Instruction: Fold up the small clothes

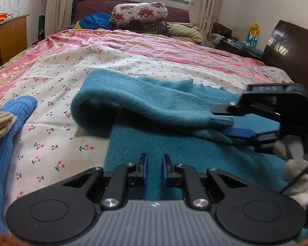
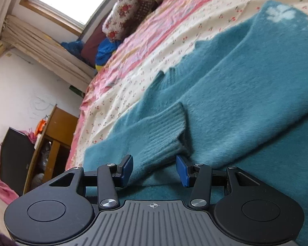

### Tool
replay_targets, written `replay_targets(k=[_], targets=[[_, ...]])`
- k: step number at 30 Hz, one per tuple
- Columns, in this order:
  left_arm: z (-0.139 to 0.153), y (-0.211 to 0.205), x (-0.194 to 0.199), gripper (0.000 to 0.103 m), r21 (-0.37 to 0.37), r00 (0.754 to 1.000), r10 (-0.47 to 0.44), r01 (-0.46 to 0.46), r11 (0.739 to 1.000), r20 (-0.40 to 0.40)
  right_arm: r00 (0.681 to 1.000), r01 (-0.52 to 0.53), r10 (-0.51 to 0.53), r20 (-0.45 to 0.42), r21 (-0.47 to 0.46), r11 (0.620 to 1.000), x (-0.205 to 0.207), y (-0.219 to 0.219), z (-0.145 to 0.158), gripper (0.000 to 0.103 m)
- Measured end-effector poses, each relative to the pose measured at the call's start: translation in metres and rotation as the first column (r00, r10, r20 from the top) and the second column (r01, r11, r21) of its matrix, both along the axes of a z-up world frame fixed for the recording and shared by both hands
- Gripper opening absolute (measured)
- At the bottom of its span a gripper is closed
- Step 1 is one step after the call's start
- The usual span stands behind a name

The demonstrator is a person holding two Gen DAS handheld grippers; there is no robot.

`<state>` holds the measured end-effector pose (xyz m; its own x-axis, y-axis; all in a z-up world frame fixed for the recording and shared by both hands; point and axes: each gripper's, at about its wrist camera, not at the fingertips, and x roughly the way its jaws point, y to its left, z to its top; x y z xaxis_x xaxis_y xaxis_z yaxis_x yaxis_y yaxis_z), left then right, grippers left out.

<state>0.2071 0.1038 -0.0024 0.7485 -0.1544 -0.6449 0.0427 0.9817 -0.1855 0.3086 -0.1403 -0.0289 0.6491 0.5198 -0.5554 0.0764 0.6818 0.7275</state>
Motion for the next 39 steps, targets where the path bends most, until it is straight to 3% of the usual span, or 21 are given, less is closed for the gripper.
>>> replay_targets(k=[6,7,8,11,17,22,25,30,35,39], targets=[[0.0,0.0,-0.001,0.021,0.001,1.0,0.0,0.0,1.0,-0.003,0.997,0.071,-0.071,-0.014,0.039,0.997,0.011,0.008,-0.007,0.047],[0.0,0.0,-0.001,0.021,0.004,1.0,-0.001,0.001,1.0,-0.004,0.997,0.082,-0.081,-0.007,0.031,0.996,0.013,0.009,-0.007,0.04],[0.001,0.0,-0.002,0.021,0.007,1.0,-0.001,0.001,1.0,-0.005,0.996,0.087,-0.087,-0.005,0.019,0.996,0.014,0.009,-0.007,0.025],[0.005,0.001,-0.007,0.021,0.022,1.0,-0.006,0.006,1.0,0.007,0.997,0.076,-0.076,0.002,0.039,0.996,0.016,0.004,-0.004,0.017],[0.025,0.003,-0.012,0.031,0.047,0.995,-0.01,0.005,0.999,0.102,0.983,0.107,-0.106,0.151,0.003,0.994,0.005,-0.031,0.037,0.016],[0.04,-0.001,-0.005,0.053,0.062,0.987,-0.021,0.011,0.998,0.162,0.962,0.181,-0.17,0.213,-0.036,0.983,-0.004,-0.077,0.059,0.016],[0.037,-0.008,0.006,0.06,0.078,0.985,-0.018,0.005,0.997,0.172,0.966,0.205,-0.184,0.183,-0.106,0.973,-0.007,-0.095,0.048,0.016],[0.016,-0.019,0.04,0.06,0.128,0.997,-0.002,-0.008,0.992,0.081,0.981,0.195,-0.188,0.053,-0.217,0.957,0.001,-0.094,0.01,0.016],[0.0,-0.026,0.044,0.06,0.217,0.999,-0.034,0.026,0.976,0.031,0.984,0.179,-0.168,0.067,-0.229,0.957,-0.002,-0.09,0.008,0.02],[0.004,-0.024,0.038,0.06,0.208,0.999,-0.032,0.024,0.978,0.035,0.984,0.174,-0.161,0.075,-0.23,0.958,-0.006,-0.095,0.014,0.024]])
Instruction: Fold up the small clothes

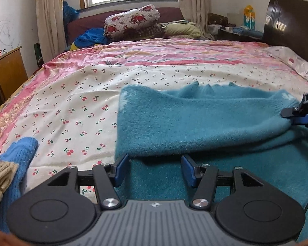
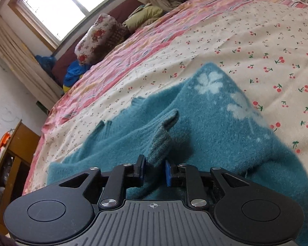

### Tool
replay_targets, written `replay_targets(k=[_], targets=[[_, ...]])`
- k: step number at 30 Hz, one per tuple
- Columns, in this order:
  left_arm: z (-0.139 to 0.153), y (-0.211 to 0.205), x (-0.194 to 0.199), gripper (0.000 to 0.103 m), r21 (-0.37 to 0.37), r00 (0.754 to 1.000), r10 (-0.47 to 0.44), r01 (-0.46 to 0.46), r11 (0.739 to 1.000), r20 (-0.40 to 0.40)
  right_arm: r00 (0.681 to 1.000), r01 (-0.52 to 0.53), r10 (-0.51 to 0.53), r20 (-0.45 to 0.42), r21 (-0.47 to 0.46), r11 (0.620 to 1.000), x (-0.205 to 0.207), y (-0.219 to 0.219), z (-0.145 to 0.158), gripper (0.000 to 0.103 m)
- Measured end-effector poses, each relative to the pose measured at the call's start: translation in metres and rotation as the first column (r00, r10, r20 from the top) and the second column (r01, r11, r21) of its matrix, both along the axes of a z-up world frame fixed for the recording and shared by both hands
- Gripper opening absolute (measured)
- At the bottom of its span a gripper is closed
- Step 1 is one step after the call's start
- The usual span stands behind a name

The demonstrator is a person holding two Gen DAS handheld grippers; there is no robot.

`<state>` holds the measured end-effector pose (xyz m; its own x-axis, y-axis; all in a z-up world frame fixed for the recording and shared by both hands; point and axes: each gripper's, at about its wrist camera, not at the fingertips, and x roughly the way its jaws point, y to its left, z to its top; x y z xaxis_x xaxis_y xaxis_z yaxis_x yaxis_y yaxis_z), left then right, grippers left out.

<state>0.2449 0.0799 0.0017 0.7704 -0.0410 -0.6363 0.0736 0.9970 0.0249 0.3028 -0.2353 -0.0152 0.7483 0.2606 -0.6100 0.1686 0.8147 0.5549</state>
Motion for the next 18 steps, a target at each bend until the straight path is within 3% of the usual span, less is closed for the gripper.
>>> replay_targets(k=[4,12,18], targets=[[0.005,0.003,-0.007,0.06,-0.022,1.0,0.014,-0.014,1.0,0.017,1.0,0.001,0.0,0.023,-0.032,0.999,-0.011,-0.005,0.005,0.026],[0.002,0.006,-0.021,0.06,-0.003,1.0,0.021,-0.021,1.0,-0.011,0.999,-0.006,0.014,0.035,-0.245,0.97,-0.012,0.0,0.015,0.027],[-0.002,0.017,-0.052,0.06,-0.035,0.998,0.042,-0.044,0.998,-0.052,0.999,-0.032,0.042,0.031,-0.267,0.963,-0.025,-0.008,0.019,0.027]])
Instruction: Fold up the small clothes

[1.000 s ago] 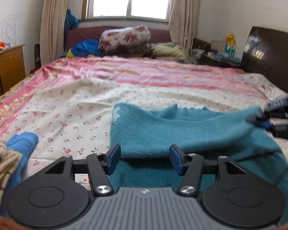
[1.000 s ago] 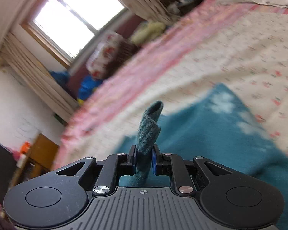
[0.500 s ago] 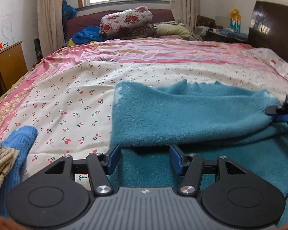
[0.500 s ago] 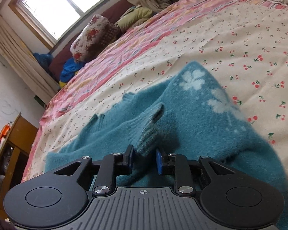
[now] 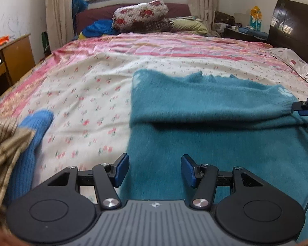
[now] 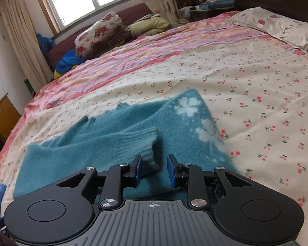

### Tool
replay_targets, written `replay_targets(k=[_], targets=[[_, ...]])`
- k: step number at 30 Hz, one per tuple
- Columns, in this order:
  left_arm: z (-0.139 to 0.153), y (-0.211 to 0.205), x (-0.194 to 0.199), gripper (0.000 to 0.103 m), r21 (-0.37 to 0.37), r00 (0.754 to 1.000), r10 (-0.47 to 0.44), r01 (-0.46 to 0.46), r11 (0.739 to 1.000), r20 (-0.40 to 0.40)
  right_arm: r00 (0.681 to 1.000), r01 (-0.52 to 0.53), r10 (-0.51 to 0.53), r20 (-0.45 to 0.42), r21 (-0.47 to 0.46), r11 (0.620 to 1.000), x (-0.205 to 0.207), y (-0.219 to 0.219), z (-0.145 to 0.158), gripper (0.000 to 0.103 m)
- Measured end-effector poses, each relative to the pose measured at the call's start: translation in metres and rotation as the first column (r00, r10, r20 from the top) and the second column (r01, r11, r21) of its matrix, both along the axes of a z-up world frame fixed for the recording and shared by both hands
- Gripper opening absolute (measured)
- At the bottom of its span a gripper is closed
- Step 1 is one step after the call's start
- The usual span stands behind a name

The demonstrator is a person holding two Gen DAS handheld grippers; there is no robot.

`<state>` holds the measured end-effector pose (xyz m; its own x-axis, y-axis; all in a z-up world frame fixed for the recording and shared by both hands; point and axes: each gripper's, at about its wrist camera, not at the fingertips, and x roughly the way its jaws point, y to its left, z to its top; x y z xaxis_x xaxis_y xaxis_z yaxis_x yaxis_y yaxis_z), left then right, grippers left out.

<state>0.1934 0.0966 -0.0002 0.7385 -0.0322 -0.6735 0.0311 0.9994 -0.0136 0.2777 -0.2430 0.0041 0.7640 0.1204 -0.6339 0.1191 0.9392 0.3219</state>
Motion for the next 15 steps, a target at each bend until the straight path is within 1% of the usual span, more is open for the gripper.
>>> replay_targets(k=[2,7,15], targets=[[-0.002,0.003,-0.011,0.06,-0.011,1.0,0.004,-0.004,1.0,-0.017,1.0,-0.018,0.018,-0.009,-0.002,1.0,-0.011,-0.001,-0.001,0.027],[-0.007,0.001,-0.036,0.06,0.003,0.999,-0.003,0.003,1.0,-0.036,0.995,-0.087,0.084,-0.054,-0.042,0.995,-0.04,0.004,-0.009,0.027],[-0.01,-0.001,-0.068,0.06,0.011,0.997,-0.011,0.012,1.0,-0.071,0.979,-0.169,0.161,-0.128,-0.054,0.984,-0.088,0.007,-0.016,0.028]])
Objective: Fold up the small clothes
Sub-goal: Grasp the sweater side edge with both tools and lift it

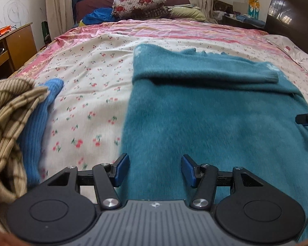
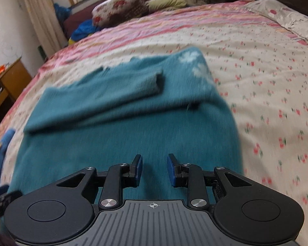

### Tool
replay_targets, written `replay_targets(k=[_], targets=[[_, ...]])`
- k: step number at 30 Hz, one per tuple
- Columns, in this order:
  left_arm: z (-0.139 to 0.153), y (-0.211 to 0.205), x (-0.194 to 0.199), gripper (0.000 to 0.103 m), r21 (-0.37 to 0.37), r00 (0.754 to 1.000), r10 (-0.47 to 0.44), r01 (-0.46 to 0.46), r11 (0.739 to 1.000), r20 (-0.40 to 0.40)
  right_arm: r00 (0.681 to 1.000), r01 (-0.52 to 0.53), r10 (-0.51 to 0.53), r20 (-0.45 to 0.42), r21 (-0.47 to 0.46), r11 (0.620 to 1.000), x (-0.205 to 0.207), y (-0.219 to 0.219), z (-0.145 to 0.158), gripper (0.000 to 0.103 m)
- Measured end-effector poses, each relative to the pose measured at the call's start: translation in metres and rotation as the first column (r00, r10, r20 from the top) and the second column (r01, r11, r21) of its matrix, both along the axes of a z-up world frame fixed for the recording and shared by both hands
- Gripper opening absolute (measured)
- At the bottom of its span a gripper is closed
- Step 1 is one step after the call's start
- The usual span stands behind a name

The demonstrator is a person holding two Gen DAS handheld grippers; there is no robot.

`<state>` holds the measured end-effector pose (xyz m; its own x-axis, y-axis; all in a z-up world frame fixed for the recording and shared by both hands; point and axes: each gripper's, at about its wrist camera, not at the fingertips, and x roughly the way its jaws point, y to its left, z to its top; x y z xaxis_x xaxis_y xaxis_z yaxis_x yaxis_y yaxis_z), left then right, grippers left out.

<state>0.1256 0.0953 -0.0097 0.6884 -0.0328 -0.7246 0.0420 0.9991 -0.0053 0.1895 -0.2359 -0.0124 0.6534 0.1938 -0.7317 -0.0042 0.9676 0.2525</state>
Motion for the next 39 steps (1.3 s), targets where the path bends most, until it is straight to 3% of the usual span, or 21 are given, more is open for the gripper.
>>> replay_targets(k=[14,21,23,32,39], targets=[[-0.002,0.009,-0.06,0.06,0.032,0.997,-0.048,0.05,0.998,-0.062,0.997,-0.043,0.037,-0.074,-0.077,0.996,-0.107,-0.027,0.005,0.029],[-0.001,0.026,-0.084,0.06,-0.011,0.992,-0.043,0.042,0.999,-0.118,0.996,-0.044,0.037,-0.077,-0.087,0.995,-0.137,-0.037,0.011,0.033],[0.0,0.028,-0.086,0.06,-0.018,0.991,-0.037,0.035,0.999,-0.128,0.996,-0.041,0.032,-0.082,-0.102,0.994,-0.144,-0.039,0.01,0.04],[-0.007,0.013,-0.086,0.059,-0.029,0.981,-0.084,0.08,0.996,-0.176,0.989,-0.041,0.036,-0.145,-0.03,0.999,-0.151,-0.047,-0.001,0.04],[-0.005,0.019,-0.086,0.048,-0.108,0.978,-0.094,0.075,0.991,-0.185,0.978,-0.019,0.026,-0.207,0.036,0.999,-0.14,-0.05,-0.013,0.042]])
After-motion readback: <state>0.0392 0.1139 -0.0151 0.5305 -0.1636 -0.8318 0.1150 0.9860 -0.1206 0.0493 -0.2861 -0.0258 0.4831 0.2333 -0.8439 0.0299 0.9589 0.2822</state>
